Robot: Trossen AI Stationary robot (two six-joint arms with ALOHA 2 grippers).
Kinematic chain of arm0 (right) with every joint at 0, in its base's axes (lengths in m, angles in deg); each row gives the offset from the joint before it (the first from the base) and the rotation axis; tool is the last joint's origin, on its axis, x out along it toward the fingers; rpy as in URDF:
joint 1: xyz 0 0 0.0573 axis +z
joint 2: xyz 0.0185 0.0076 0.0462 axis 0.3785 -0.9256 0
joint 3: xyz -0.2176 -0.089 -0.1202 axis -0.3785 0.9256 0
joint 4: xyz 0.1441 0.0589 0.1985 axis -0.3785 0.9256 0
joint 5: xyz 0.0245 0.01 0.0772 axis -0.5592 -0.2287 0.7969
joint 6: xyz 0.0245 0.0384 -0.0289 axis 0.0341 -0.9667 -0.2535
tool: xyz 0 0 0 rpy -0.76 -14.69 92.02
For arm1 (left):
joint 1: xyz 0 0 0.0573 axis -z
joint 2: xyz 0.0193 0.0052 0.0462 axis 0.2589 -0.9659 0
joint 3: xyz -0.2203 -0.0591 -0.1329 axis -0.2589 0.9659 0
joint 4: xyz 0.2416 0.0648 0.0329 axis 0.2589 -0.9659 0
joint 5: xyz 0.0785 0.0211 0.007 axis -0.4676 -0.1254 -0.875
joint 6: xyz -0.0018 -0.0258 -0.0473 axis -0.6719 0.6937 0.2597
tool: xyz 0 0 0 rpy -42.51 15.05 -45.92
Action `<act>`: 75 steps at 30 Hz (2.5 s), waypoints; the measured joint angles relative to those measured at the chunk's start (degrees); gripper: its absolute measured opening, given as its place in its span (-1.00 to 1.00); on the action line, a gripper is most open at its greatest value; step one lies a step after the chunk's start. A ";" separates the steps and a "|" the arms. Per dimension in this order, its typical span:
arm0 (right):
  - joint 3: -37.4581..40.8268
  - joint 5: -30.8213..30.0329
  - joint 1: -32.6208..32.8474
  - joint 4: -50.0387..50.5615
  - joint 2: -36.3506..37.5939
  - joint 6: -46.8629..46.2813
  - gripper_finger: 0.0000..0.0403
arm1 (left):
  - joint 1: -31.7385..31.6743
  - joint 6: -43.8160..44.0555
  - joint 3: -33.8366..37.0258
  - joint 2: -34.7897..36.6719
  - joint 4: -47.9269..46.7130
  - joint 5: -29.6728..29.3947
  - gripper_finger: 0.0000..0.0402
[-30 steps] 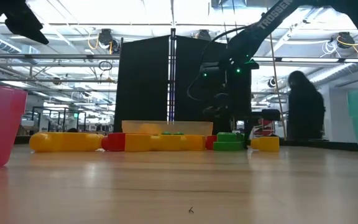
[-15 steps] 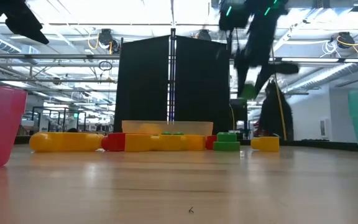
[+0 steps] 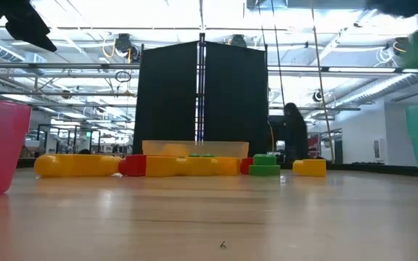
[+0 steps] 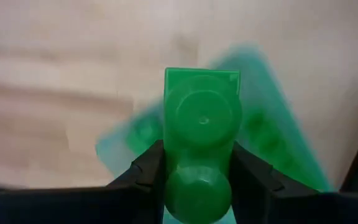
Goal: Sort blocks
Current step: Put the green 2 stud game piece into the light green bin, then put the yellow 1 stud game piece into the orange bin
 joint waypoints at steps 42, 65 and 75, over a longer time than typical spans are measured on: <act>0.00 -0.31 8.53 -14.20 -9.57 -7.69 0.34 | -0.01 -1.46 0.00 -0.02 0.03 0.09 0.72; 0.00 -13.72 -45.94 -1.71 -7.26 72.39 0.35 | -0.02 -1.40 0.00 -0.02 0.00 0.11 0.72; 6.63 -6.50 -49.81 -5.90 -7.28 84.04 0.35 | -0.01 0.15 0.00 -0.02 -0.02 0.04 0.72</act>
